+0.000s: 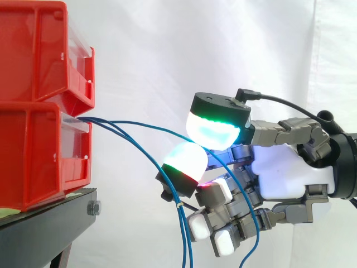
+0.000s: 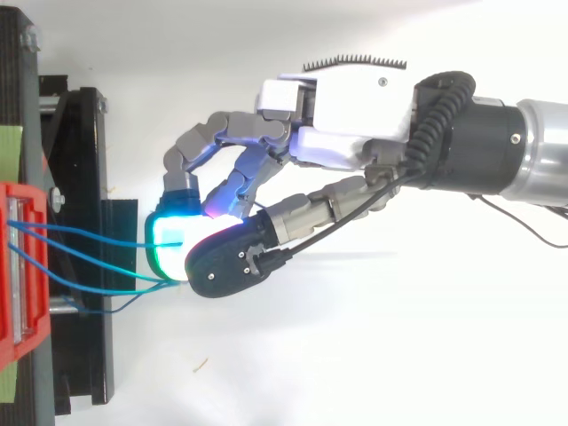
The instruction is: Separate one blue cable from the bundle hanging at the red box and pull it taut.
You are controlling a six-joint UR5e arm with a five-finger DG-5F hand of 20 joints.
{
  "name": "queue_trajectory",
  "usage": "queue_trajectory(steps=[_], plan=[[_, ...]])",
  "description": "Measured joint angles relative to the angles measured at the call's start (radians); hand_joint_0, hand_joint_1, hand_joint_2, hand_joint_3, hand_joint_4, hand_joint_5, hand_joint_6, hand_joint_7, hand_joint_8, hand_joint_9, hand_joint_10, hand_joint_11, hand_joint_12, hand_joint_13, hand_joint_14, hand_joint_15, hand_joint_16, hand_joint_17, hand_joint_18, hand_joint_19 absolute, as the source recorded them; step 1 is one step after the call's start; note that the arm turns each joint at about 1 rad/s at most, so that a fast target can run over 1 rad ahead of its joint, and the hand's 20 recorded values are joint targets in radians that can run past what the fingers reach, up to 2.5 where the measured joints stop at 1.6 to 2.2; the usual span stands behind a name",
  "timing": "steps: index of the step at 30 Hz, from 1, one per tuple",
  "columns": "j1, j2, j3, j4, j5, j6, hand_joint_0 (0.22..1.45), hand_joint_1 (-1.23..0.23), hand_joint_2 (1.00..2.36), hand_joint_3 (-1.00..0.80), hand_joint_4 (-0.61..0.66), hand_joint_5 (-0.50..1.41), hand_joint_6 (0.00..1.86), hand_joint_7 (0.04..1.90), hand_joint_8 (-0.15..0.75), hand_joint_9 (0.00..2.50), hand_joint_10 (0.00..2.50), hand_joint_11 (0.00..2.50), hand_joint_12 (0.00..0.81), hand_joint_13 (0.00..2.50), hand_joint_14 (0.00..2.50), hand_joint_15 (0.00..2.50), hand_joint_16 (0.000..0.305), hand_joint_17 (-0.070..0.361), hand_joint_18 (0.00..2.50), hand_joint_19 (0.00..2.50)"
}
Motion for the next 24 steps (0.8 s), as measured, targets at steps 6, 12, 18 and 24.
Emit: queue_trajectory(steps=[6,12,18,24], plan=[[0.001,0.000,0.000,0.000,0.000,-0.001,0.70,-0.83,1.01,-0.35,0.00,-0.21,0.89,1.01,0.284,0.99,0.02,1.09,0.369,0.78,0.02,0.55,0.047,0.106,0.81,0.55],[0.000,0.000,0.000,-0.004,-0.001,-0.004,0.71,-0.81,1.01,-0.39,0.01,-0.21,0.89,1.01,0.286,1.04,0.02,1.12,0.367,0.78,0.02,0.54,0.047,0.105,0.81,0.55],[-0.001,0.000,0.000,-0.010,0.000,-0.002,0.72,-0.79,1.00,-0.43,0.01,-0.21,0.89,1.00,0.292,1.20,0.02,1.26,0.358,0.82,0.02,0.57,0.046,0.103,0.81,0.54],[-0.003,0.000,0.000,-0.010,0.000,-0.004,0.72,-0.78,1.00,-0.45,0.01,-0.22,0.89,0.99,0.304,1.29,0.01,1.28,0.358,0.85,0.02,0.57,0.043,0.097,0.79,0.54]])
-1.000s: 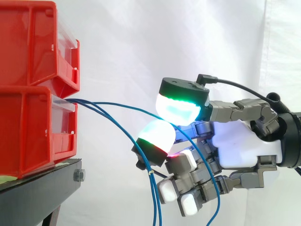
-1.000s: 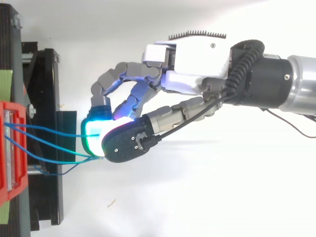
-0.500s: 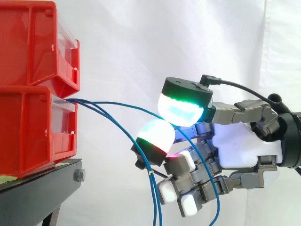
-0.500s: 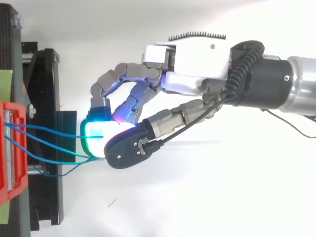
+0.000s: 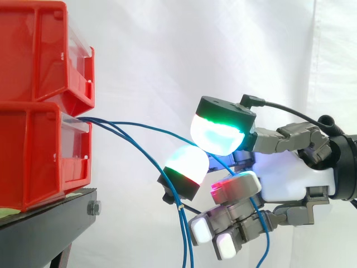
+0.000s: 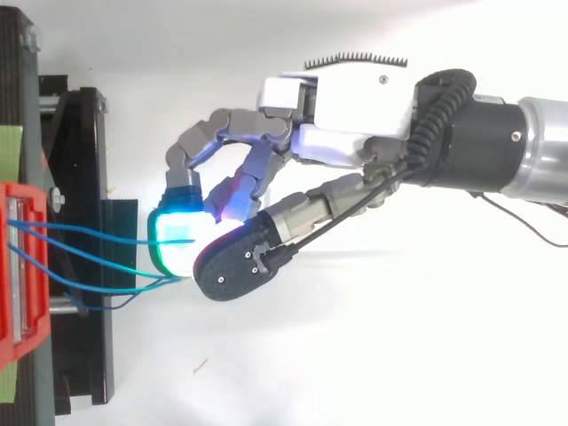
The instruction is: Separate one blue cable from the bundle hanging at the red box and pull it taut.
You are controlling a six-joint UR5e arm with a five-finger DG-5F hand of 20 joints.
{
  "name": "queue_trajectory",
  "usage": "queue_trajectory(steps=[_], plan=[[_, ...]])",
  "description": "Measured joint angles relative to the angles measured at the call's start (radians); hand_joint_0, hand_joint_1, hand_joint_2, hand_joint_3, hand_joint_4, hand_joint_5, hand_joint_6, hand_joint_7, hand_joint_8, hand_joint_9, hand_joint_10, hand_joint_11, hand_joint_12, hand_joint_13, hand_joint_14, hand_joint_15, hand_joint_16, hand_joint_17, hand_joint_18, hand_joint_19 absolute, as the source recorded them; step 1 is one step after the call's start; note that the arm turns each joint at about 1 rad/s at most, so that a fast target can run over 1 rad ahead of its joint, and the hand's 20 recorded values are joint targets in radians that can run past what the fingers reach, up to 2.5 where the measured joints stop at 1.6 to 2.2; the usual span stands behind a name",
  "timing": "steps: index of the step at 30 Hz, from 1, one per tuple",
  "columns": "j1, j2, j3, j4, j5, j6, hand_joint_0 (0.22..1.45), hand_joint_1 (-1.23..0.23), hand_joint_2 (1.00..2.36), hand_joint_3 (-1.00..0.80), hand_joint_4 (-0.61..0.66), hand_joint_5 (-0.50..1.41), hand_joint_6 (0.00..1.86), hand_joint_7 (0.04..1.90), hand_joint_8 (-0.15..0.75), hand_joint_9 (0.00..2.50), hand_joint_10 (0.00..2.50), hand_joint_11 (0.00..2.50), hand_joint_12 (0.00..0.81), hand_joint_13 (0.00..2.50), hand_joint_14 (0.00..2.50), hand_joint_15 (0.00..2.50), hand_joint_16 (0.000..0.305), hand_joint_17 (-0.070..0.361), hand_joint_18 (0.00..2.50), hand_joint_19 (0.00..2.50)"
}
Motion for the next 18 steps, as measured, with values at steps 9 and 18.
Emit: queue_trajectory(steps=[9,18], plan=[[-0.001,0.000,0.000,-0.001,0.000,-0.002,0.72,-0.77,1.00,-0.46,0.01,-0.22,0.89,0.99,0.309,1.39,0.01,1.37,0.356,0.97,0.02,0.69,0.040,0.091,0.79,0.55],[-0.001,0.000,0.000,-0.001,-0.004,0.000,0.73,-0.75,1.00,-0.46,0.00,-0.22,0.89,0.98,0.300,1.40,0.00,1.44,0.363,1.07,0.03,0.84,0.041,0.093,0.81,0.57]])
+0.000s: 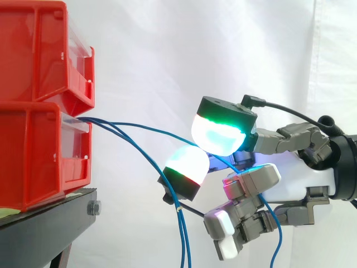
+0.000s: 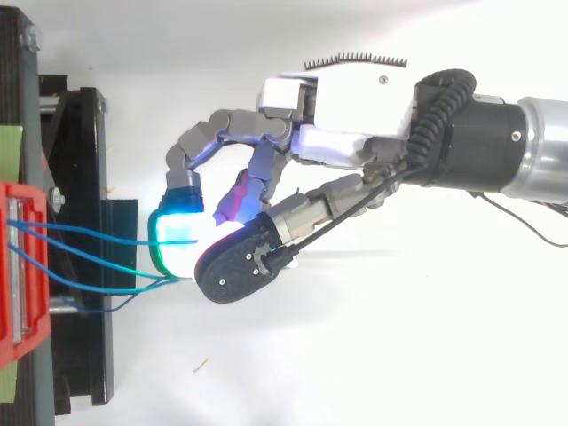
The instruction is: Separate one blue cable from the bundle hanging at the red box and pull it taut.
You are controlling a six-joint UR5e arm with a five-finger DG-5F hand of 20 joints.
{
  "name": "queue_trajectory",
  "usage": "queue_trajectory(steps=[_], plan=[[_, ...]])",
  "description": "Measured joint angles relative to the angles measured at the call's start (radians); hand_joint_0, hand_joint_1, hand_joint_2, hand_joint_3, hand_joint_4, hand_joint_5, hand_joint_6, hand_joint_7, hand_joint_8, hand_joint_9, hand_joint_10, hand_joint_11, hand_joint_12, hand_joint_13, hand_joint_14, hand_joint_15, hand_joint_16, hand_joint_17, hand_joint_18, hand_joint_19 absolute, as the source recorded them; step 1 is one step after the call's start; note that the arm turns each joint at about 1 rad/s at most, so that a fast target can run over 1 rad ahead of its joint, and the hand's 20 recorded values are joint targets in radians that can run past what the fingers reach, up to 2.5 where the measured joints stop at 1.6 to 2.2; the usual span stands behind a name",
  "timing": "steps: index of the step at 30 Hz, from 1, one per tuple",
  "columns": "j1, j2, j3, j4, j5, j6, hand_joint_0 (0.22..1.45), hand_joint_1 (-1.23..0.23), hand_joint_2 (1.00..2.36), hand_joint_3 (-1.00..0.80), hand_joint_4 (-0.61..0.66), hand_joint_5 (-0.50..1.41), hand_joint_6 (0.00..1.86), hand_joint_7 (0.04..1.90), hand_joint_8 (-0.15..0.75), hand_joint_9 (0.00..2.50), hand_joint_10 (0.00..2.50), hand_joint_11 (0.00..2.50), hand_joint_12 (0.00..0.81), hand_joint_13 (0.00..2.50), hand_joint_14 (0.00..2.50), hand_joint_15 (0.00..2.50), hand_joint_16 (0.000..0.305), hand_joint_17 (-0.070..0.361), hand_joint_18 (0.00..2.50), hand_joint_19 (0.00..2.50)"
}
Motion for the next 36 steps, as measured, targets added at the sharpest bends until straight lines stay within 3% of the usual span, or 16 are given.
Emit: queue_trajectory(steps=[10,16,30,36], plan=[[0.000,-0.001,0.000,-0.004,0.004,-0.005,0.72,-0.73,1.00,-0.48,0.03,-0.23,0.89,1.00,0.297,1.33,0.01,1.46,0.364,1.06,0.03,0.83,0.042,0.095,0.82,0.57],[0.000,0.000,0.000,-0.004,0.005,-0.005,0.67,-0.66,1.00,-0.49,0.09,-0.23,0.90,0.99,0.301,1.22,0.01,1.34,0.366,1.00,0.03,0.78,0.044,0.100,0.80,0.59],[0.000,0.000,0.000,-0.012,0.002,-0.005,0.56,-0.49,1.00,-0.50,0.13,-0.23,0.89,0.91,0.311,1.18,0.01,1.33,0.377,0.98,0.03,0.78,0.048,0.108,0.80,0.61],[0.000,0.000,0.000,-0.033,0.000,-0.003,0.60,-0.47,1.00,-0.50,0.11,-0.22,0.89,0.94,0.310,1.20,0.01,1.32,0.370,0.98,0.03,0.77,0.047,0.105,0.80,0.61]])
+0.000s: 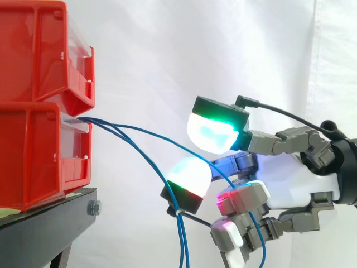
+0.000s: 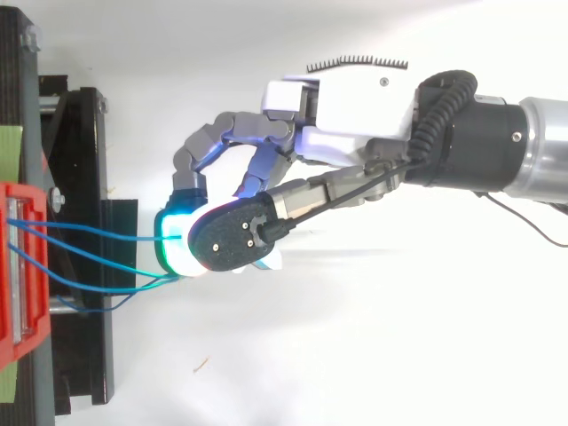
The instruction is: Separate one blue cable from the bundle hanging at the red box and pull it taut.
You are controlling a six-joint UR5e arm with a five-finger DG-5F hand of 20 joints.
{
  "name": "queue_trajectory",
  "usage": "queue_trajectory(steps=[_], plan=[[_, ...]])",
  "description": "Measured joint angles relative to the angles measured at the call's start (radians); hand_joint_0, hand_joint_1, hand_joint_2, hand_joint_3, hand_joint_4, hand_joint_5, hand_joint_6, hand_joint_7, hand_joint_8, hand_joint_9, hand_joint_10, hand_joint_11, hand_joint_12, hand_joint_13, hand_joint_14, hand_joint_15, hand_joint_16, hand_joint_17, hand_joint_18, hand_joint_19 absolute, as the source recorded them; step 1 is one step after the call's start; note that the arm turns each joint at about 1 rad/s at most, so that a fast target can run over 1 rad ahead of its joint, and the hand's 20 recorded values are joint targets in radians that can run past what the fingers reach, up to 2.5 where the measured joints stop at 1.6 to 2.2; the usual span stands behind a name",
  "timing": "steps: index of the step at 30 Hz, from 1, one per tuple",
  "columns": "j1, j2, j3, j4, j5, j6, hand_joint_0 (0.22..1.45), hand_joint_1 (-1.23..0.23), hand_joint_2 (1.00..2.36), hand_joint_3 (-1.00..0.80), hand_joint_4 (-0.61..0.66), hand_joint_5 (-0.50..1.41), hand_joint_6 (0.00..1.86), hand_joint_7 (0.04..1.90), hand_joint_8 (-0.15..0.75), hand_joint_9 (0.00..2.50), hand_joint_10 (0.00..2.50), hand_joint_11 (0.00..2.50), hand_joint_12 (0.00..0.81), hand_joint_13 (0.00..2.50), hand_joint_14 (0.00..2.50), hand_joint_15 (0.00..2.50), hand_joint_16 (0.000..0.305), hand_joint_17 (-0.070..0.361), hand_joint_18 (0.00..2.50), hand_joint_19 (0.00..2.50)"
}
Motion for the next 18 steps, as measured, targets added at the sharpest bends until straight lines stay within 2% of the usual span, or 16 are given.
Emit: queue_trajectory(steps=[3,11,18], plan=[[0.001,0.000,0.000,-0.007,0.000,-0.001,0.62,-0.50,1.00,-0.48,0.10,-0.21,0.89,0.96,0.313,1.20,0.01,1.33,0.368,0.98,0.03,0.78,0.047,0.105,0.80,0.62],[0.004,0.000,0.000,-0.011,-0.001,-0.003,0.62,-0.65,1.01,-0.25,0.08,-0.21,0.92,0.99,0.332,1.21,0.01,1.32,0.388,0.99,0.02,0.77,0.051,0.115,0.84,0.60],[0.003,0.000,0.000,-0.008,0.002,-0.003,0.64,-0.69,1.01,-0.23,0.04,-0.21,0.92,1.00,0.327,1.20,0.01,1.32,0.382,0.99,0.02,0.76,0.050,0.113,0.84,0.60]])
